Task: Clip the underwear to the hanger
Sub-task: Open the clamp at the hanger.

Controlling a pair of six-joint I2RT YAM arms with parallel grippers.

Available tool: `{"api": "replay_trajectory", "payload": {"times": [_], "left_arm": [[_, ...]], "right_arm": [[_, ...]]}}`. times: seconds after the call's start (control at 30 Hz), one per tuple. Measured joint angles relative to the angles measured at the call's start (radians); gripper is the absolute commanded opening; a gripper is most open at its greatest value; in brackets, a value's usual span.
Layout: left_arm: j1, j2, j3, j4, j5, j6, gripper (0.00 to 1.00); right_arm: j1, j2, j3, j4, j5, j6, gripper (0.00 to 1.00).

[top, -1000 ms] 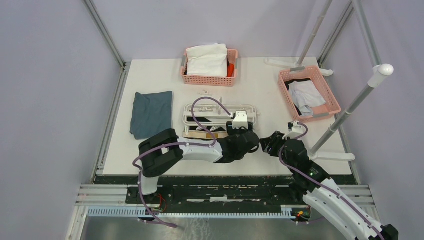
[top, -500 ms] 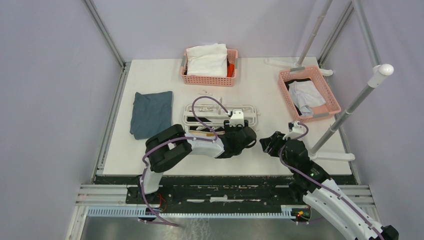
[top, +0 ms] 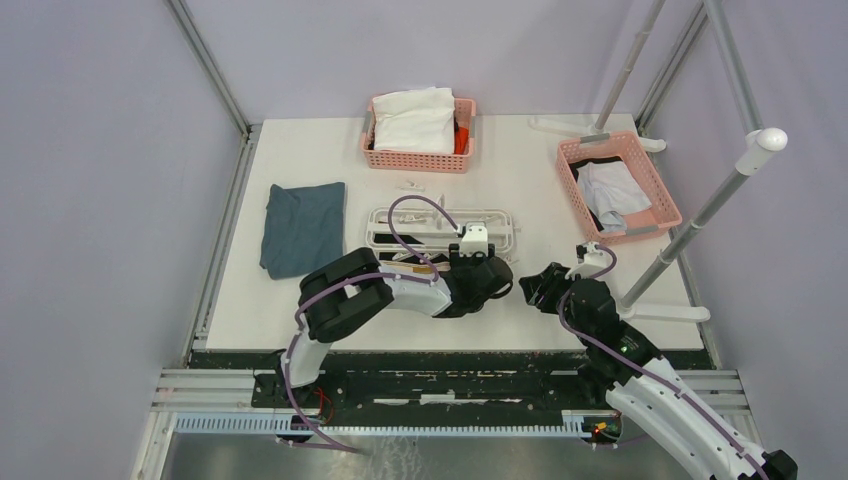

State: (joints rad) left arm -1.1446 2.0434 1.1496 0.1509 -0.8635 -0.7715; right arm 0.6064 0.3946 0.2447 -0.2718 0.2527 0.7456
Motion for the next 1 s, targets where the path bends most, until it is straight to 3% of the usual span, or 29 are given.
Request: {"api": "replay_trajectory", "payload": {"times": [0.2,0.43,0.6,0.8,1.0], "left_arm": [[0.0,0.025,0.005,0.001,-0.019,0.0,0.45],[0.0,0.021,-0.023,0.034,-0.029,-0.005,0.13],[0.0,-0.085,-0.24,0.237,0.007,0.068,0.04],[0.001,-0.22,-0.577,0.639,0.145,0.299,0.03],[0.004,-0.238,-0.673,0.845,0.239,0.405,0.03]], "right_arm": [[0.0,0.0,0.0,0.0,0.0,-0.002,0.54],[0.0,-0.005,0.0,-0.01,-0.002,-0.003,0.54],[0.0,-0.008,0.0,0.018,-0.071,-0.039,0.54],[0.0,-0.001,-0.003,0.153,-0.222,-0.063,0.54],[0.0,0.129,-0.02,0.338,-0.34,-0.022,0.52]]}}
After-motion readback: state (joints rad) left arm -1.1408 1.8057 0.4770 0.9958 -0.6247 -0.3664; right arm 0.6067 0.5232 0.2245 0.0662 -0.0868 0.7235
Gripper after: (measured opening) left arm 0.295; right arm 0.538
